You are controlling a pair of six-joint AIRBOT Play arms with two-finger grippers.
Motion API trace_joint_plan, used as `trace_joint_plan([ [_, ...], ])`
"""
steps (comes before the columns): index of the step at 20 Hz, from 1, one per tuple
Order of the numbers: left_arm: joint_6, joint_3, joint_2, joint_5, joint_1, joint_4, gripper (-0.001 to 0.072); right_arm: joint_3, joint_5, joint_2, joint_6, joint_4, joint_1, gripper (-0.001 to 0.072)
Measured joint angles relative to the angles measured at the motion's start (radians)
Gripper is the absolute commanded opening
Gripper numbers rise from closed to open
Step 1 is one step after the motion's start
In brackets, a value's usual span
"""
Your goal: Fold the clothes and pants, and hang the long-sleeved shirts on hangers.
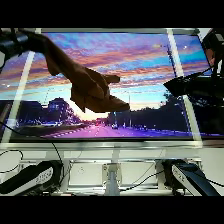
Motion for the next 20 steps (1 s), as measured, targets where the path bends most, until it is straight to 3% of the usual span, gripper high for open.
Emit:
trace_joint_plan([
  [3,-0.032,-0.06,0.0,-0.047,0.017,0.026,0.0016,-0.127,-0.028,-0.001,-0.002,0.005,0.0,0.0677],
  [4,-0.039,-0.076,0.0,-0.056,0.019,0.031,0.0017,-0.177,-0.053,-0.001,-0.003,0.016,0.0,0.0557],
  [6,-0.047,-0.099,0.0,-0.07,0.021,0.036,0.0016,-0.281,-0.117,-0.002,-0.004,0.051,0.0,0.002],
  [8,-0.051,-0.116,0.0,-0.078,0.022,0.032,0.0016,-0.374,-0.216,-0.003,-0.004,0.099,0.005,0.0037],
  [9,-0.054,-0.122,0.0,-0.083,0.023,0.024,0.0017,-0.414,-0.281,-0.003,-0.004,0.12,0.012,0.0114],
  [10,-0.056,-0.126,0.0,-0.087,0.023,0.018,0.0017,-0.443,-0.336,-0.003,-0.004,0.134,0.023,0.0256],
  [11,-0.056,-0.129,0.0,-0.09,0.023,0.011,0.0017,-0.465,-0.391,-0.006,-0.005,0.147,0.037,0.0334],
  [14,-0.071,-0.134,0.0,-0.096,0.023,-0.003,0.0017,-0.502,-0.526,-0.051,-0.025,0.164,0.101,0.0338],
  [18,-0.114,-0.137,0.0,-0.098,0.018,-0.01,0.0017,-0.49,-0.597,-0.212,-0.043,0.179,0.166,0.036],
  [19,-0.12,-0.137,0.0,-0.1,0.016,-0.01,0.0017,-0.47,-0.597,-0.262,-0.042,0.192,0.174,0.0438],
  [20,-0.126,-0.137,0.0,-0.099,0.015,-0.011,0.0017,-0.446,-0.587,-0.307,-0.039,0.199,0.179,0.0461],
])
